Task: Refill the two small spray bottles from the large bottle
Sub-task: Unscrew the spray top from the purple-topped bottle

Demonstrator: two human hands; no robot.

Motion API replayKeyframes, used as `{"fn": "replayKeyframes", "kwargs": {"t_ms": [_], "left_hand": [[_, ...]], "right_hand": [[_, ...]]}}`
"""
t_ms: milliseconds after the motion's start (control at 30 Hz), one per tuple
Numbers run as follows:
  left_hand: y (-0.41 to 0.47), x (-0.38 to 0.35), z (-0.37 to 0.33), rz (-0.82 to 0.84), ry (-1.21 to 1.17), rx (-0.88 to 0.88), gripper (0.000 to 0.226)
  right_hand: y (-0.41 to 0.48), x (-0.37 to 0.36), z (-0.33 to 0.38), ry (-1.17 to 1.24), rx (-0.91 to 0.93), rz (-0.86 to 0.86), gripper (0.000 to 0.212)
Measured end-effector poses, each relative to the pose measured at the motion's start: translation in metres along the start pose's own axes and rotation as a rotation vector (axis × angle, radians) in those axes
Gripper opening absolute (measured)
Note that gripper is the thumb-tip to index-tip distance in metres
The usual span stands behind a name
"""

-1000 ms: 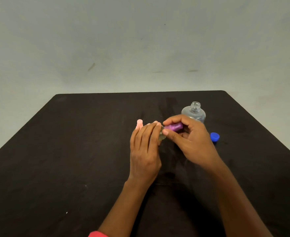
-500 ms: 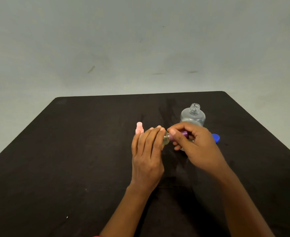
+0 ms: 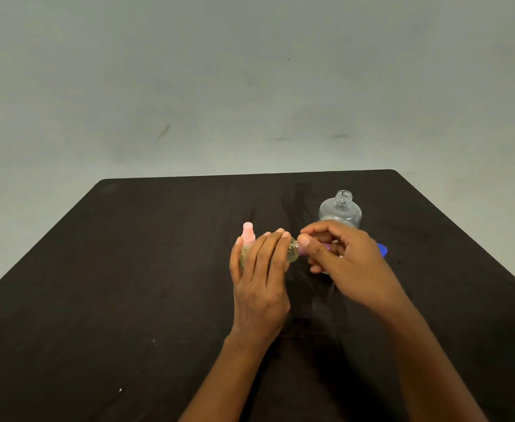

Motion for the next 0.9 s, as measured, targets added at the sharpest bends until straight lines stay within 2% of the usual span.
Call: {"fn": "replayKeyframes", "kwargs": {"t_ms": [100,300,567,700,800,900], "left_hand": [[0.000,0.000,0.001,-0.003,0.004,0.003,0.041],[0.000,0.000,0.002,-0.010,-0.004,0.030,0.039],[0.000,-0.001,0.003,-0.018,0.012,0.067,0.041],[-0.001,0.000,0.004,-0.024,0.025,0.069,0.045],[-0.001,0.000,0.005,-0.030,0.029,0.083,0.044],[0.000,0.000,0.005,-0.030,0.017,0.082,0.042]], "right_hand": [[0.000,-0.002,0.000,0.038,0.010,0.037,0.010],[0.000,-0.001,0.005,-0.012,0.104,0.109,0.031],[0.001,-0.008,0.007,-0.005,0.003,0.027,0.029],[0.002,-0.008,0.006,-0.017,0.044,0.054,0.012],[0.003,-0.005,0.011,-0.097,0.104,0.087,0.026],[0.005,-0.005,0.014,-0.092,0.104,0.036,0.024]]}}
Point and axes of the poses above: each hand's wrist, its own y-axis towards the middle knuckle, its own x-axis out of the back of the hand, z = x × y, the point moved 1 cm from there along y, towards the middle knuckle, and after that the axes turned 3 degrees about -y, right-handed, at the moved point
